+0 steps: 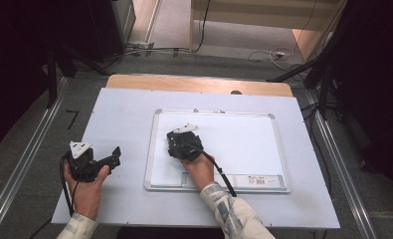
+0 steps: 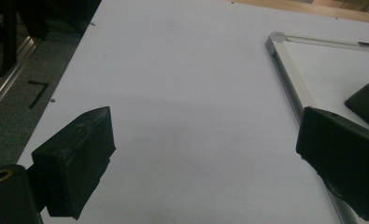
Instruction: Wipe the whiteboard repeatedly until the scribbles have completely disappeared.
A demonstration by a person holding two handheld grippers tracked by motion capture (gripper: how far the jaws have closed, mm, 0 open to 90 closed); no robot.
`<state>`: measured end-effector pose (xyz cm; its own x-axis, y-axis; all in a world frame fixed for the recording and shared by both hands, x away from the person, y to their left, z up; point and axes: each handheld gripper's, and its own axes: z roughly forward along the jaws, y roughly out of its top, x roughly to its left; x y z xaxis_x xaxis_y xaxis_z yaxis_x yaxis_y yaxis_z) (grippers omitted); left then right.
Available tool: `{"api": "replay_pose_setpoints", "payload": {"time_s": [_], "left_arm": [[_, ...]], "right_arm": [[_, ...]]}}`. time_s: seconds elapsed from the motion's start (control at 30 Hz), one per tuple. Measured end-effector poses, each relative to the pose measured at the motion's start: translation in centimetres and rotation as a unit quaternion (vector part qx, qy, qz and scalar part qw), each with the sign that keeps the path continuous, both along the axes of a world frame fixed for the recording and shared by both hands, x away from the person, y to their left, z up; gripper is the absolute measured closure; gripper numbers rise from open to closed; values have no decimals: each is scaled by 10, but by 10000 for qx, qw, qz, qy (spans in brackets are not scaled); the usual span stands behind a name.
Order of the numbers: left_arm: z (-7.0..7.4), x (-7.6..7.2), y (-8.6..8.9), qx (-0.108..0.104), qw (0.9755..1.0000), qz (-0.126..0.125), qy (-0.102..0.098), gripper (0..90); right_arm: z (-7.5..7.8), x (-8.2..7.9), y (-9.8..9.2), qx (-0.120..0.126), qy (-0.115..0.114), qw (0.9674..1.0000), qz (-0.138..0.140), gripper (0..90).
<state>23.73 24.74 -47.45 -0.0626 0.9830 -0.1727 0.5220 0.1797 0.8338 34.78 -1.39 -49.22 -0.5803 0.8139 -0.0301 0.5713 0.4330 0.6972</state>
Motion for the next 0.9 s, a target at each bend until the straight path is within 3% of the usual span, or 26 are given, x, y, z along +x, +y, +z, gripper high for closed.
{"api": "replay_pose_setpoints", "payload": {"time_s": [0.27,0.53,0.9], "left_arm": [[-1,1,1,-7,10000,-12,-8,48],[-1,-1,3,-16,10000,9,5,48],[-1,-3,5,-26,10000,75,2,48]], "right_arm": [[0,-3,12,7,7,9999,104,376],[0,6,14,-33,-7,9997,236,376],[1,21,5,-12,-1,9999,101,376]]}}
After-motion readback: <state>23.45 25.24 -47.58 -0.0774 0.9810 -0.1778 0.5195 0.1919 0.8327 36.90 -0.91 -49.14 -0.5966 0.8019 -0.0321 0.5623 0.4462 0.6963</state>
